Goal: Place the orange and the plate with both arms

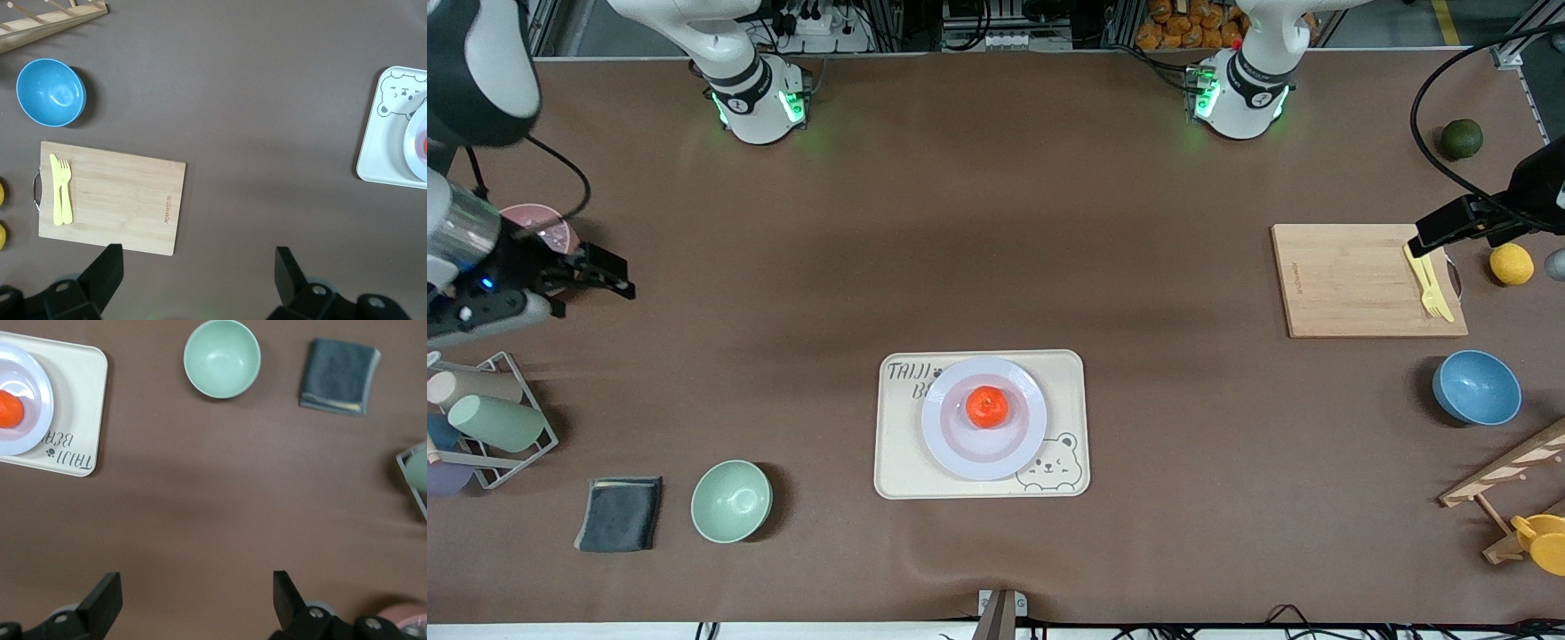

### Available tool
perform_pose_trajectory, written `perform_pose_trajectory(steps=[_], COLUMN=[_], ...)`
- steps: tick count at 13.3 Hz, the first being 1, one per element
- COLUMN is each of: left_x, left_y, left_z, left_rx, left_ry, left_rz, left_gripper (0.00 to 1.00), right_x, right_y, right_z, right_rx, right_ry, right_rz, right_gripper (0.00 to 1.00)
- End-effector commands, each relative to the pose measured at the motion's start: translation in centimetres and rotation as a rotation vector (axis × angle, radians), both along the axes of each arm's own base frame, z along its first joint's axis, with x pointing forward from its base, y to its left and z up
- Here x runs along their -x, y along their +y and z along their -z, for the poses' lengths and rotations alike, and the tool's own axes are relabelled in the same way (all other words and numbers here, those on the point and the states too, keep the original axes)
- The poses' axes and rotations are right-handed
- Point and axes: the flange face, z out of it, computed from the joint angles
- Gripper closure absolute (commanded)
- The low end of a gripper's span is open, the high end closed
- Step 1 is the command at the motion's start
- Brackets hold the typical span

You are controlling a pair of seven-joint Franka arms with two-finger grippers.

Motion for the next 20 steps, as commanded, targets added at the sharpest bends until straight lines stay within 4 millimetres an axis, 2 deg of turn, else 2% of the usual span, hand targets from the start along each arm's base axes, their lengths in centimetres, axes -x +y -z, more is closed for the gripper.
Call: perform_pose_trajectory(steps=[1, 2, 4, 5, 7, 8, 10, 13, 14, 18, 20], left_x=[0.6, 0.6, 0.5, 0.6, 0.5, 0.6, 0.6, 0.6, 0.5, 0.4, 0.3], left_y=[0.3, 0.3, 0.3, 0.3, 0.3, 0.3, 0.5, 1.2, 1.1, 1.1, 1.3], left_z=[-0.4, -0.4, -0.3, -0.2, -0.3, -0.2, -0.5, -0.5, -0.3, -0.2, -0.4], left_rx=[-0.013, -0.013, -0.013, -0.013, -0.013, -0.013, -0.013, -0.013, -0.013, -0.012, -0.012], left_ry=[-0.002, -0.002, 0.000, 0.001, 0.000, 0.001, -0.005, -0.003, -0.001, 0.002, -0.004], left_rz=[0.027, 0.027, 0.027, 0.027, 0.027, 0.027, 0.024, 0.016, 0.020, 0.021, 0.019], left_gripper=[0.00, 0.00, 0.00, 0.00, 0.00, 0.00, 0.00, 0.00, 0.00, 0.00, 0.00], right_x=[1.9, 2.3, 2.7, 3.5, 5.0, 5.5, 6.4, 7.2, 7.4, 6.4, 6.1], right_y=[-1.2, -1.7, -4.3, -5.0, -5.9, -5.9, -5.4, -1.5, -0.8, -1.1, -1.2], right_z=[-1.2, -1.7, -2.5, -3.8, -5.2, -5.7, -6.4, -7.7, -7.8, -8.8, -8.8], right_rx=[0.025, 0.031, 0.044, 0.040, 0.045, 0.072, 0.129, 0.140, 0.139, 0.116, 0.088], right_ry=[0.017, 0.012, -0.005, -0.025, -0.015, -0.013, 0.006, 0.066, 0.086, 0.010, -0.005], right_rz=[0.170, 0.189, 0.236, 0.259, 0.378, 0.383, 0.351, 0.251, 0.238, 0.071, 0.083], right_gripper=[0.00, 0.00, 0.00, 0.00, 0.00, 0.00, 0.00, 0.00, 0.00, 0.00, 0.00])
